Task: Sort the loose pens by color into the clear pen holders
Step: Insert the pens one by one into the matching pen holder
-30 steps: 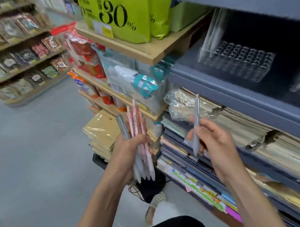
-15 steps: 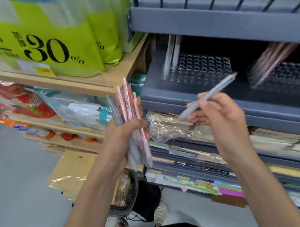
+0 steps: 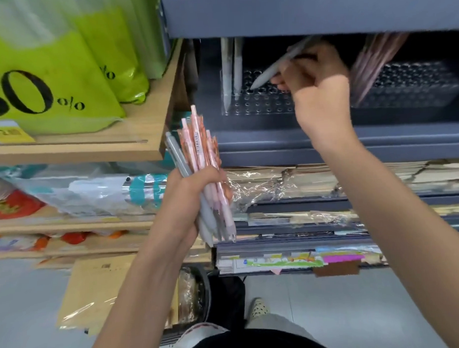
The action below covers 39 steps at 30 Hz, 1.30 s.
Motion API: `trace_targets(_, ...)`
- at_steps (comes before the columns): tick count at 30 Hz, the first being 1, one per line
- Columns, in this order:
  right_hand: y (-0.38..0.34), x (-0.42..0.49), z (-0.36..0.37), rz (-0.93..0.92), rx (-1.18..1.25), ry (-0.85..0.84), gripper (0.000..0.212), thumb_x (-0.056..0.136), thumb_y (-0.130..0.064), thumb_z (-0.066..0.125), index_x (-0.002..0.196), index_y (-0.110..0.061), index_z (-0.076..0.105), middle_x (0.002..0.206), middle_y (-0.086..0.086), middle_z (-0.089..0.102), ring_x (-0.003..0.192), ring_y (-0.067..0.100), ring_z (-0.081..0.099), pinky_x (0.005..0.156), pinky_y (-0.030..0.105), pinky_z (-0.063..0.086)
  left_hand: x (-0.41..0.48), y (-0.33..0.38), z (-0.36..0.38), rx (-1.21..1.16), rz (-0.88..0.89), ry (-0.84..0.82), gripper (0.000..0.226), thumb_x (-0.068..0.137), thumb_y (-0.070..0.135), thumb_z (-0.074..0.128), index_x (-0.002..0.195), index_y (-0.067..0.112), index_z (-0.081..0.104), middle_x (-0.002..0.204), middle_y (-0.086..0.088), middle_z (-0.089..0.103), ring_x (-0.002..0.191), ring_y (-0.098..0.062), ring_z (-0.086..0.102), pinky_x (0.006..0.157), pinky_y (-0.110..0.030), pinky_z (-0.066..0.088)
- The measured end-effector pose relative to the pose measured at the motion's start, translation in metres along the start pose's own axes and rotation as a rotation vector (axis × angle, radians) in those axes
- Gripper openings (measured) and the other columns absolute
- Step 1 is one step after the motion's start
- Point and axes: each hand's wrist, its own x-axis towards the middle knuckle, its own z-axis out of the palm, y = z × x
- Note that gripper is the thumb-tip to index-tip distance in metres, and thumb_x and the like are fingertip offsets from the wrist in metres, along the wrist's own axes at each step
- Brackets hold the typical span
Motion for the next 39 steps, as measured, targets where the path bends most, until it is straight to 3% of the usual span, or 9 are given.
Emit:
trace_targets(3,0.003,0.007,0.01,-0.018,-0.127,-0.071,0.012,0.094,-0.01,0.056,0.094,-0.022,0.052,0.084,-0.001,0.07,0.087,0.026,0.069,0.085,0.046,0.054,0.0,-0.002,-0.005,0.005,-0.01,0.002,0.037,0.069,0.001,0.071,0.103,0.003,0.056,0.069,-0.007,0.063,0.054,-0.021,0.062,0.052,-0.029,0.054)
trace_targets(5,0.002,0.012,0.018,-0.028,-0.245,-0.123,0.008,0.094,-0.016,0.057,0.101,-0.014,0.055,0.089,0.003,0.072,0.09,0.026,0.069,0.087,0.047,0.052,0.001,-0.003,-0.007,0.005,-0.009,0.007,0.037,0.068,0.003,0.071,0.102,0.004,0.056,0.067,-0.006,0.063,0.054,-0.021,0.062,0.052,-0.029,0.054)
trace_targets(12,0.001,0.024,0.04,-0.042,-0.581,-0.157,0.026,0.095,-0.031,0.055,0.119,-0.019,0.058,0.093,-0.004,0.072,0.101,0.023,0.062,0.079,0.025,0.042,0.004,-0.004,-0.011,-0.011,-0.003,0.028,0.032,0.068,0.003,0.07,0.097,0.007,0.057,0.065,-0.004,0.061,0.055,-0.019,0.061,0.051,-0.029,0.053)
trace_targets(20,0.005,0.024,0.048,-0.012,-0.544,-0.04,0.012,0.087,-0.03,0.065,0.094,-0.02,0.067,0.071,-0.013,0.06,0.08,0.011,0.065,0.066,0.014,0.035,0.006,-0.001,-0.018,0.017,0.008,0.028,0.028,0.068,0.004,0.07,0.094,0.006,0.059,0.061,-0.002,0.062,0.053,-0.017,0.062,0.05,-0.027,0.052)
trace_targets(24,0.007,0.022,0.051,-0.03,-0.591,-0.073,0.011,0.086,-0.031,0.064,0.09,-0.021,0.067,0.07,-0.013,0.06,0.08,0.014,0.065,0.068,0.019,0.035,0.008,0.002,-0.017,0.001,0.005,0.029,0.028,0.068,0.004,0.07,0.094,0.004,0.059,0.058,-0.003,0.061,0.052,-0.017,0.062,0.048,-0.027,0.051)
trace_targets(27,0.011,0.018,0.051,-0.03,-0.619,-0.086,0.01,0.086,-0.031,0.063,0.09,-0.022,0.065,0.072,-0.012,0.061,0.078,0.014,0.063,0.067,0.021,0.032,0.011,0.005,-0.016,-0.018,0.001,0.063,0.045,0.065,0.002,0.071,0.107,-0.002,0.055,0.058,-0.003,0.063,0.05,-0.017,0.062,0.047,-0.026,0.052)
trace_targets(31,0.011,0.016,0.052,-0.033,-0.593,-0.055,0.013,0.085,-0.032,0.065,0.09,-0.02,0.065,0.075,-0.012,0.06,0.081,0.018,0.065,0.078,0.029,0.049,0.014,0.008,-0.015,-0.034,-0.011,0.069,0.049,0.063,0.003,0.071,0.108,-0.004,0.053,0.061,-0.005,0.062,0.05,-0.019,0.061,0.046,-0.027,0.05)
trace_targets(35,0.01,0.018,0.05,-0.025,-0.605,-0.059,0.015,0.084,-0.033,0.066,0.089,-0.019,0.065,0.067,-0.017,0.055,0.091,0.022,0.065,0.091,0.04,0.048,0.017,0.009,-0.016,-0.049,-0.028,0.077,0.061,0.063,0.005,0.073,0.119,-0.003,0.051,0.066,-0.007,0.062,0.053,-0.02,0.061,0.046,-0.027,0.05)
trace_targets(39,0.011,0.017,0.047,-0.023,-0.595,-0.083,0.012,0.084,-0.033,0.066,0.088,-0.021,0.064,0.065,-0.021,0.054,0.096,0.021,0.063,0.094,0.042,0.046,0.017,0.009,-0.017,-0.027,-0.021,0.045,0.046,0.065,0.005,0.072,0.108,0.0,0.057,0.066,-0.007,0.063,0.054,-0.019,0.061,0.047,-0.027,0.05)
